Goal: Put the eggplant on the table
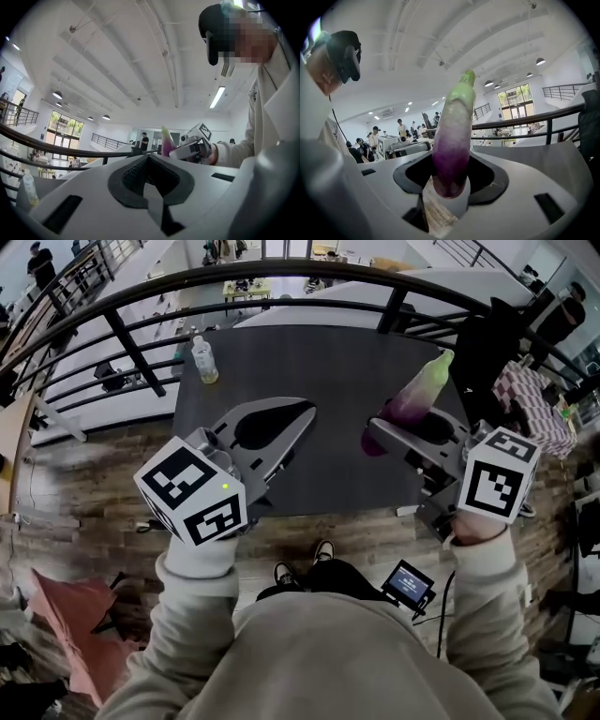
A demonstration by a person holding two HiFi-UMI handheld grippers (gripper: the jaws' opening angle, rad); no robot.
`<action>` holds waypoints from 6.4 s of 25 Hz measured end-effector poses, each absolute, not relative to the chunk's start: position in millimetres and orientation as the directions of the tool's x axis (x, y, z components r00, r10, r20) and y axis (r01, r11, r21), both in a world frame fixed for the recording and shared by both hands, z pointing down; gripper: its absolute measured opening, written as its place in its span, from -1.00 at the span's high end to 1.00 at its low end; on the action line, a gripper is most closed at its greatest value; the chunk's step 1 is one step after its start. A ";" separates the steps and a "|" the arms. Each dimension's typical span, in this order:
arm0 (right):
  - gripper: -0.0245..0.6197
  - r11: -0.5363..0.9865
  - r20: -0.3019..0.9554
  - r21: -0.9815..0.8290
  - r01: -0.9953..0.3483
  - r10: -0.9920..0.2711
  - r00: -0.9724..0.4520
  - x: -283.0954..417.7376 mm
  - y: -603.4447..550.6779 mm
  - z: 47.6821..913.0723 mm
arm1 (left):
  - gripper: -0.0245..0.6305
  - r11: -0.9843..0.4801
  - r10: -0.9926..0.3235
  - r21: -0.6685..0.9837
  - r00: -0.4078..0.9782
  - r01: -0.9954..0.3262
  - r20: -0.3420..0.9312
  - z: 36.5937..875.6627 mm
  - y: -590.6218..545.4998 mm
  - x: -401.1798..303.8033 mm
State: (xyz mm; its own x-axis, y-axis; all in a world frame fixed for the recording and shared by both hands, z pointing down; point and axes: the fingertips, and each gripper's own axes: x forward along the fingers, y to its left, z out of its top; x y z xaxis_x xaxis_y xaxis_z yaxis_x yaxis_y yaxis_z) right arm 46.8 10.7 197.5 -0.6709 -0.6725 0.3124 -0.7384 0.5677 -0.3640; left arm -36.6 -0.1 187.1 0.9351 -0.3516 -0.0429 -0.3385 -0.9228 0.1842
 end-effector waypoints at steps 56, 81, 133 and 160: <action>0.23 0.672 0.192 -0.469 -0.573 -0.556 -0.809 114.0 -218.4 210.0 | 0.91 -0.872 -0.468 0.124 0.881 -0.474 0.072 183.5 -207.6 35.0; 0.23 0.618 0.217 -0.475 -0.627 -0.608 -0.764 125.3 -220.4 208.3 | 0.91 -0.909 -0.385 0.141 0.920 -0.392 0.070 184.9 -216.7 44.5; 0.23 0.433 0.424 -0.615 -0.659 -0.523 -0.740 109.2 -218.0 357.1 | 0.91 -0.818 -0.359 0.405 0.913 -0.408 0.195 336.5 -225.6 22.8; 0.23 0.205 0.629 -0.690 -0.694 -0.304 -0.716 101.8 -163.6 530.8 | 0.91 -0.725 -0.456 0.465 0.860 -0.507 0.227 480.6 -186.5 -5.4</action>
